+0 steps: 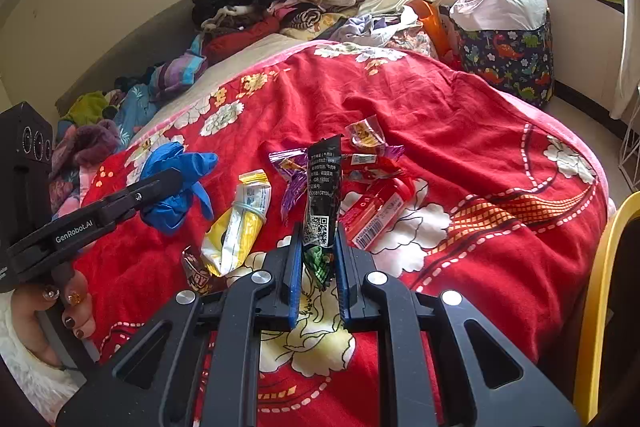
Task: Collect trash
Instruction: 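Grasp the blue cloth with the left tool while the right tool grasps the black snack bag, then carry the blue cloth and black snack bag over the yellow-rimmed bin with both tools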
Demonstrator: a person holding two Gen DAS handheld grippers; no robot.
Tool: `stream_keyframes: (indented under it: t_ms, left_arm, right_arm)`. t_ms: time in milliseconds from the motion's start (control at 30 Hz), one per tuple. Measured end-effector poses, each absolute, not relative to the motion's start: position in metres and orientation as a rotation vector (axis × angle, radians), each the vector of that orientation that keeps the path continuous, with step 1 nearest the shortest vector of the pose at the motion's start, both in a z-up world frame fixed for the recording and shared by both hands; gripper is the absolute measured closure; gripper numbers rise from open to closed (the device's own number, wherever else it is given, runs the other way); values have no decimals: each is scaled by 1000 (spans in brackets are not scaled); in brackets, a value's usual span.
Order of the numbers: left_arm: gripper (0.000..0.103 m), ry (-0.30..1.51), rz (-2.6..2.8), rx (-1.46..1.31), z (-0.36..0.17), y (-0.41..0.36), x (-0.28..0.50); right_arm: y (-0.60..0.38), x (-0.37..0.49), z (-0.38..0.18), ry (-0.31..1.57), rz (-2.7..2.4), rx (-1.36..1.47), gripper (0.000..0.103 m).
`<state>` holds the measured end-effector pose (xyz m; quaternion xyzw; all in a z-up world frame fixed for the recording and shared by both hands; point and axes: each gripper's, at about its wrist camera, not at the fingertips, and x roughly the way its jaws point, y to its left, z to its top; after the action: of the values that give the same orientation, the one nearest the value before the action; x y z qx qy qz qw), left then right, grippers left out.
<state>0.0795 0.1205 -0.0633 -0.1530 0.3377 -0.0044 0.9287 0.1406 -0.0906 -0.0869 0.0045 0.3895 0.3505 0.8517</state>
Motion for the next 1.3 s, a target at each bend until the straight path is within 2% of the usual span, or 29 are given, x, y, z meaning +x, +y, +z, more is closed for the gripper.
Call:
stream_keyframes:
  t_ms: [1300]
  left_arm:
    - [90, 615, -173, -194, -17, 43, 88]
  right_arm:
    - [-166, 124, -39, 703, 609, 102, 89]
